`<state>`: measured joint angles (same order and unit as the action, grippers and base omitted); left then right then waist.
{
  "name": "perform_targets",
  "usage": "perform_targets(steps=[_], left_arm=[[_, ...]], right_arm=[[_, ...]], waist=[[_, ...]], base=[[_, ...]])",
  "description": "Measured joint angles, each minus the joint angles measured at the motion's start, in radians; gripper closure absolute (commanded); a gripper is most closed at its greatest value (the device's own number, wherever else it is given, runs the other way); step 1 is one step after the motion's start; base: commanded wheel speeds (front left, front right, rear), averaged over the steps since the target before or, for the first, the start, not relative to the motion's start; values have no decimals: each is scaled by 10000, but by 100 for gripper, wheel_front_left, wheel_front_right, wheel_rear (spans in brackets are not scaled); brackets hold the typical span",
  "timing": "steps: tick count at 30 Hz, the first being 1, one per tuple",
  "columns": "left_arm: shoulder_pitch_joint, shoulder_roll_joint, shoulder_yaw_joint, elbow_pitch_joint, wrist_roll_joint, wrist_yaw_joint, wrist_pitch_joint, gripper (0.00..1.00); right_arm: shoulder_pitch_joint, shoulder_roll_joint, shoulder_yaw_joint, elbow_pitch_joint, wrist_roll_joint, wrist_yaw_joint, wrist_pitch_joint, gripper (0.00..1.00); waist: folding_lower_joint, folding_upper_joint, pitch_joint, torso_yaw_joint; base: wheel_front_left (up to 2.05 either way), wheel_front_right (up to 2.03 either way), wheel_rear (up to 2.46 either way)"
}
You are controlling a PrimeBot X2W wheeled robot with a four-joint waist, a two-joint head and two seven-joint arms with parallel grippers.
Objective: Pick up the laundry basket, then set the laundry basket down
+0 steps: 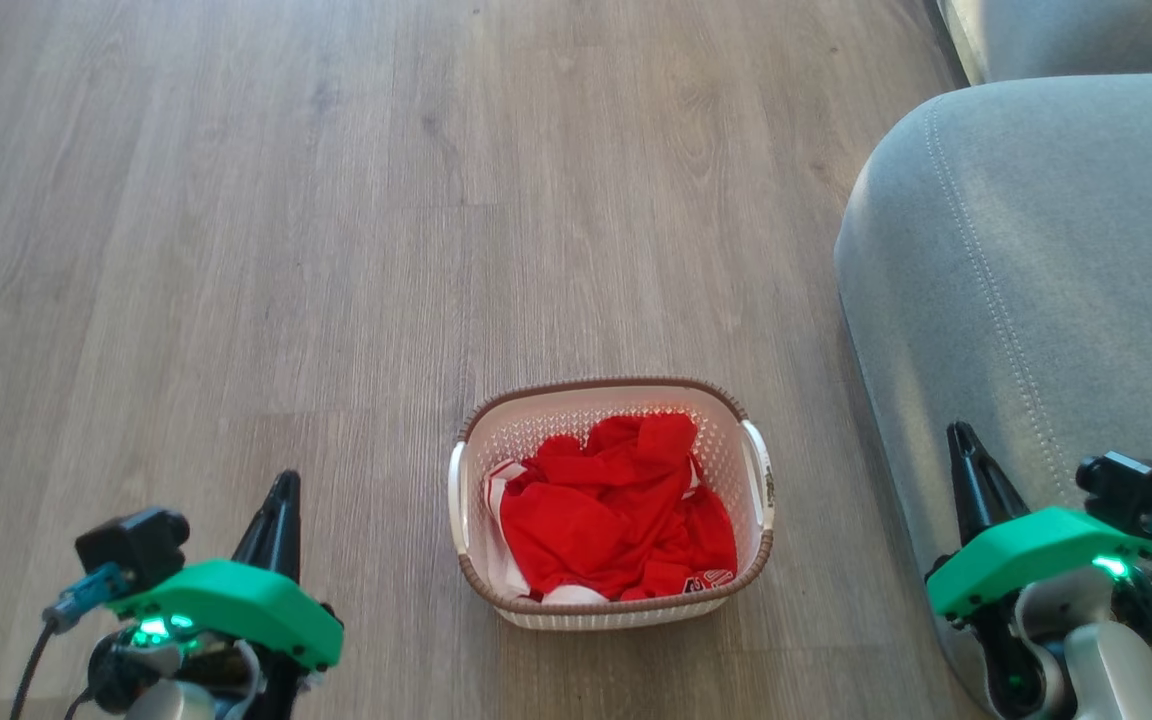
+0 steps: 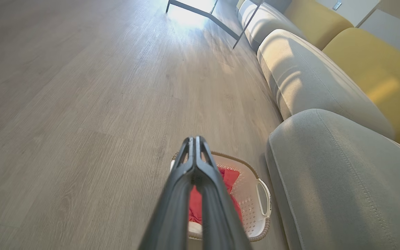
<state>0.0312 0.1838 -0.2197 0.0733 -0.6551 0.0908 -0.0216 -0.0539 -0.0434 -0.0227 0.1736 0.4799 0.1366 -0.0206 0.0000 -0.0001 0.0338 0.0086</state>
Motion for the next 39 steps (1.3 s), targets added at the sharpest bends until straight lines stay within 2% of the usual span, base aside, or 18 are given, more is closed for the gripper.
perform_targets(steps=[39], left_arm=[[-325,-435,1039,779,-4048,-863,433,100]], right_arm=[[-5,0,-401,397,4679,-2,516,100]], waist=[[0,0,-128,-36]], base=[[0,0,0]])
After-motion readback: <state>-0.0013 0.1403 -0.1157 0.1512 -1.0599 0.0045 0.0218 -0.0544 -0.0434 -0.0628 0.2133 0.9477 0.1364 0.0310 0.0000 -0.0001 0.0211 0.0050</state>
